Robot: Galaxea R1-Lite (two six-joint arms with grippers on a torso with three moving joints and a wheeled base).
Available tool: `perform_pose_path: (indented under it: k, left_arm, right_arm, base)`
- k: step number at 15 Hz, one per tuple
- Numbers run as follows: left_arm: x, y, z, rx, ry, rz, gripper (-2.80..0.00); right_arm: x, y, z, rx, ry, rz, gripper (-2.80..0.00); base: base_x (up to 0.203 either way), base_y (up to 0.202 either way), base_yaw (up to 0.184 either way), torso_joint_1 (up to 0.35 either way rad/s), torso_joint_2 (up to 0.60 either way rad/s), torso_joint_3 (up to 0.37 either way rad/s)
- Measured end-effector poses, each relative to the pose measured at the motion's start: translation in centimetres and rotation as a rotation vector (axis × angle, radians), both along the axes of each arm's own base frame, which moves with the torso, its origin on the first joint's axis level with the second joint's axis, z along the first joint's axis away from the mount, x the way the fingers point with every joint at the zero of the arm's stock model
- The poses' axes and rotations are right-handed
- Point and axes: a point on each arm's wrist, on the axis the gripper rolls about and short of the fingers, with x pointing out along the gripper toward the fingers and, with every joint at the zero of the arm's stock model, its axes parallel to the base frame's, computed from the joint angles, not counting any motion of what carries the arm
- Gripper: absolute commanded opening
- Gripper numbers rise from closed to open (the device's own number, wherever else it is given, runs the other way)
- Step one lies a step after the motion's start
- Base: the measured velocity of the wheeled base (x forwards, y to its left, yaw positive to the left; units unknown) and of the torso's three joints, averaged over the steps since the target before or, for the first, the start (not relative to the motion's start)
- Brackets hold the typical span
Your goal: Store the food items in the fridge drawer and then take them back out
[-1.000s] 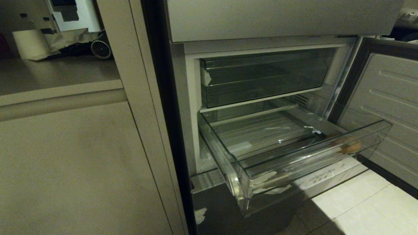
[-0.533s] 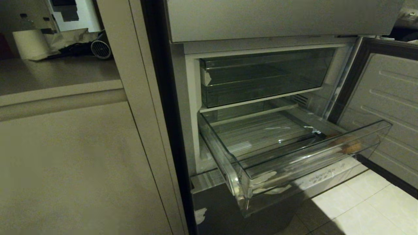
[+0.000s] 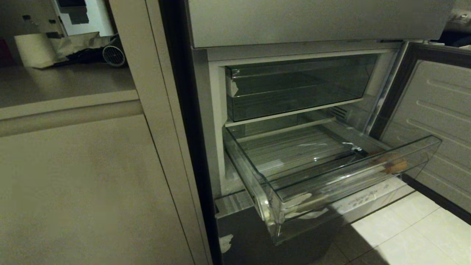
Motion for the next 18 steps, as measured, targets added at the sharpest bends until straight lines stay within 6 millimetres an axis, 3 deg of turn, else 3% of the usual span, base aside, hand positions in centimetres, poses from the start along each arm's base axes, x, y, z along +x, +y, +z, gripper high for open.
perform_pose_path:
  k: [5,18]
  left_arm:
    - [0.0,0.0,-0.01,0.0,0.001,0.0,-2.8]
    - [0.0,0.0,0.0,0.0,0.0,0.0,-2.8]
  right_arm:
    - [-0.03,0.0,-0.02,0.001,-0.003,0.001,-2.8]
    - [-0.04,0.0,0.0,0.001,-0.005,0.0,-2.8]
  base:
    - [0.0,0.0,-0.018,0.0,0.0,0.001]
    - [-0.001,0.008,-0.172,0.003,0.0,0.003]
